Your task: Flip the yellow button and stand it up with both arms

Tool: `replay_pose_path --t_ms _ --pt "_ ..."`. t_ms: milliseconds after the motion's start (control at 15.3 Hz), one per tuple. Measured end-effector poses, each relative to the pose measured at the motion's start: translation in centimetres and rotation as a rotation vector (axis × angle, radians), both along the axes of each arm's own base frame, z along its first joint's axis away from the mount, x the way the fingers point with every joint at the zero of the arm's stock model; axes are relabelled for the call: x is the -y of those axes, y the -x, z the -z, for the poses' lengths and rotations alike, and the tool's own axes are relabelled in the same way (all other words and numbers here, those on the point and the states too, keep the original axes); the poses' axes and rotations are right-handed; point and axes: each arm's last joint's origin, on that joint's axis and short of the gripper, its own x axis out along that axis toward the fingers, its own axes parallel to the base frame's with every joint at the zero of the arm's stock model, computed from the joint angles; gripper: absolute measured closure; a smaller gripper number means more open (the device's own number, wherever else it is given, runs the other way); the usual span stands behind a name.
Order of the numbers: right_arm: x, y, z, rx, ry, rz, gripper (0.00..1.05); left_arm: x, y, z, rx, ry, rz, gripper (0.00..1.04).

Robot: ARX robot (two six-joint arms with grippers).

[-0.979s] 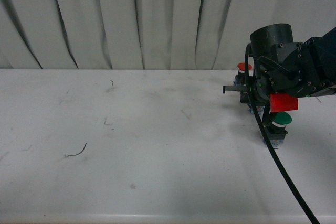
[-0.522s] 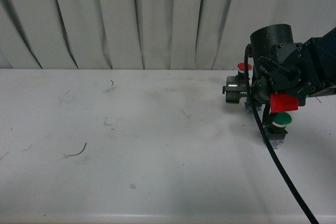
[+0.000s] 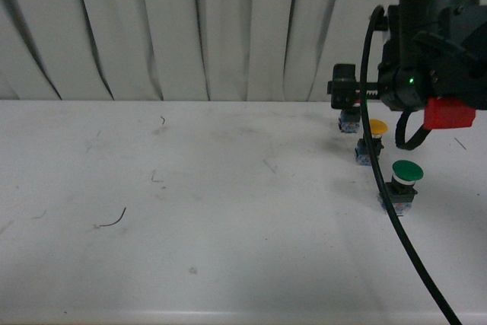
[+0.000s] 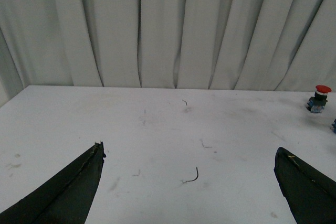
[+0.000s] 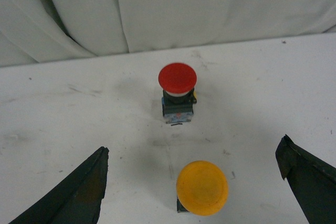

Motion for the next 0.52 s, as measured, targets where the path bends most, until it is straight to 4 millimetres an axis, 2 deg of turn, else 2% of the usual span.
replay_pose_path --t_ms 65,131,196,261,326,392,457,522 --pt "0.8 1.0 -1.5 0.033 -0.016 -0.012 0.07 0.0 0.0 0.0 0.000 0.000 0.000 0.07" --pt "1.5 3.0 -3.7 0.106 -0.046 -0.045 0.07 0.0 0.0 0.0 0.000 0.000 0.000 0.07" --pt "2.2 5.6 -6.7 0.249 -0.061 -0.067 0.10 0.0 0.0 0.0 0.000 0.000 0.000 0.07" --pt "2.8 9.3 -9.5 0.396 -0.027 -0.070 0.23 0.0 0.0 0.0 0.000 0.000 0.000 0.07" --pt "3.5 14.2 -11.3 0.419 0.000 -0.076 0.36 0.0 0.0 0.0 0.000 0.000 0.000 0.07" --pt "4.1 19.2 -11.6 0.418 0.012 -0.078 0.49 0.0 0.0 0.0 0.000 0.000 0.000 0.07" --pt "5.0 23.0 -10.8 0.447 0.017 -0.083 0.63 0.0 0.0 0.0 0.000 0.000 0.000 0.07" --pt "5.9 24.8 -9.7 0.447 0.026 -0.064 0.78 0.0 0.0 0.0 0.000 0.000 0.000 0.07"
